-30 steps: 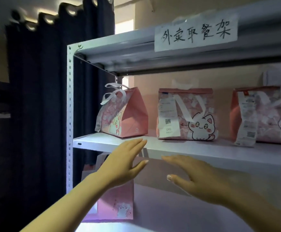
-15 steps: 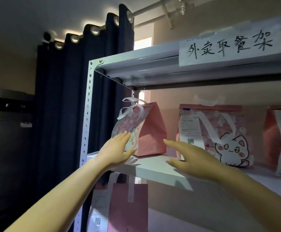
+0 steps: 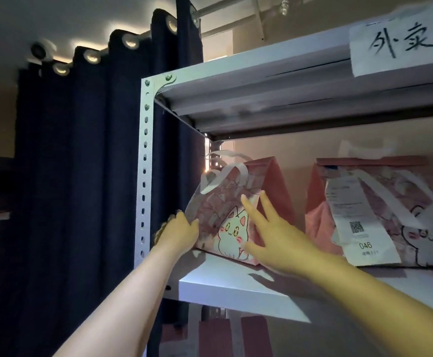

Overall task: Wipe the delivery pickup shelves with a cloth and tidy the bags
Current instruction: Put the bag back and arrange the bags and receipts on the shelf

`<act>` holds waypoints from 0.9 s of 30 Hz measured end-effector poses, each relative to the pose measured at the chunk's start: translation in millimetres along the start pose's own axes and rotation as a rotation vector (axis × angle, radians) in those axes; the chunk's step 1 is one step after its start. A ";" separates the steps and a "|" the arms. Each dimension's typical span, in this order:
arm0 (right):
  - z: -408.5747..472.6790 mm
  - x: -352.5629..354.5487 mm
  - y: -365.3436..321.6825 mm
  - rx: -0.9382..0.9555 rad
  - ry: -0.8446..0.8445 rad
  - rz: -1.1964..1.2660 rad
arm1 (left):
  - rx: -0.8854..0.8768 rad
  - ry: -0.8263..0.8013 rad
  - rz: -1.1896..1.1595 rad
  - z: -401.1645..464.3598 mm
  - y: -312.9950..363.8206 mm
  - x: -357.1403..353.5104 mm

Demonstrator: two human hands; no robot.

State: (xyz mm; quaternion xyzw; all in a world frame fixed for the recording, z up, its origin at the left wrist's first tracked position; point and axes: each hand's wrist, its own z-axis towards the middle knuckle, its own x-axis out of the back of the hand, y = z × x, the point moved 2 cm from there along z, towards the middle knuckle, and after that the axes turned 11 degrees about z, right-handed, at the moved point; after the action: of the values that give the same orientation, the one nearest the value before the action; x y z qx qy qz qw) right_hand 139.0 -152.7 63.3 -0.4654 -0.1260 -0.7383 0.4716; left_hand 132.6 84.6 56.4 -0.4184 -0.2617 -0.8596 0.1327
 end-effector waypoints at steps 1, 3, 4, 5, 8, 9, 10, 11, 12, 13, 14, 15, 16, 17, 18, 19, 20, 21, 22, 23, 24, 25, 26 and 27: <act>3.1 -4.8 -0.8 0.007 -0.004 -0.033 | 0.006 0.009 0.000 4.4 4.9 -4.3; 7.2 -11.4 0.6 -0.022 -0.026 -0.103 | -0.004 0.003 0.023 9.5 15.6 -11.0; 8.1 -12.0 2.4 -0.043 -0.027 -0.133 | -0.015 -0.013 0.034 12.0 19.9 -13.0; 8.5 -11.0 4.4 -0.069 -0.023 -0.159 | -0.016 -0.023 0.035 15.2 22.2 -13.7; 4.5 -2.9 13.2 -0.164 -0.029 -0.178 | 0.006 -0.018 -0.012 27.8 21.4 -12.2; 2.0 0.3 17.6 -0.199 -0.043 -0.178 | 0.015 -0.018 -0.036 32.4 19.6 -12.9; -0.8 3.8 22.7 -0.231 -0.060 -0.178 | 0.025 -0.022 -0.074 35.0 18.6 -13.5; -4.1 7.4 27.3 -0.259 -0.074 -0.177 | 0.034 -0.033 -0.132 36.2 17.6 -14.7; -7.1 11.1 31.6 -0.279 -0.081 -0.169 | 0.039 -0.046 -0.206 35.3 17.6 -15.5; -9.7 14.7 35.7 -0.295 -0.082 -0.154 | 0.038 -0.057 -0.282 34.5 17.5 -17.8; -11.4 17.9 39.8 -0.306 -0.081 -0.134 | 0.033 -0.070 -0.343 31.5 18.9 -18.8; -13.3 20.6 42.5 -0.310 -0.085 -0.110 | 0.023 -0.083 -0.391 28.5 21.0 -19.6; -14.8 21.6 45.0 -0.309 -0.094 -0.073 | 0.008 -0.093 -0.419 25.9 23.4 -19.5; -16.2 21.3 46.3 -0.306 -0.105 -0.019 | -0.016 -0.096 -0.434 22.2 26.0 -17.9; -18.1 20.4 47.5 -0.306 -0.110 0.047 | -0.035 -0.096 -0.436 17.7 28.3 -15.8; -20.6 20.8 47.5 -0.301 -0.097 0.115 | -0.052 -0.088 -0.430 13.5 29.9 -14.3; -22.5 21.9 47.6 -0.288 -0.070 0.179 | -0.068 -0.076 -0.427 7.7 30.6 -12.8; -26.0 24.5 46.1 -0.275 -0.047 0.230 | -0.086 -0.071 -0.429 0.3 30.1 -11.4; -29.7 27.8 46.1 -0.269 -0.036 0.264 | -0.109 -0.064 -0.437 -8.0 29.7 -9.3; -34.2 30.7 46.3 -0.258 -0.033 0.281 | -0.136 -0.056 -0.452 -17.4 28.6 -7.3; -38.9 32.7 48.0 -0.241 -0.036 0.292 | -0.171 -0.040 -0.465 -26.4 27.6 -4.8; -44.0 34.4 49.5 -0.218 -0.036 0.306 | -0.212 -0.024 -0.473 -35.5 26.9 -1.9; -49.1 35.0 51.4 -0.200 -0.028 0.325 | -0.259 -0.006 -0.474 -42.9 26.3 0.4; -54.1 35.8 52.8 -0.185 -0.005 0.353 | -0.299 0.006 -0.461 -50.2 26.6 3.3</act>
State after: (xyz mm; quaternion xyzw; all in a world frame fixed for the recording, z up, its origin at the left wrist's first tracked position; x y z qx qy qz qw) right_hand 146.8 -234.9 49.8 -0.5233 0.0249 -0.6516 0.5486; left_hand 109.8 34.4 42.3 -0.3603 -0.2199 -0.8973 -0.1292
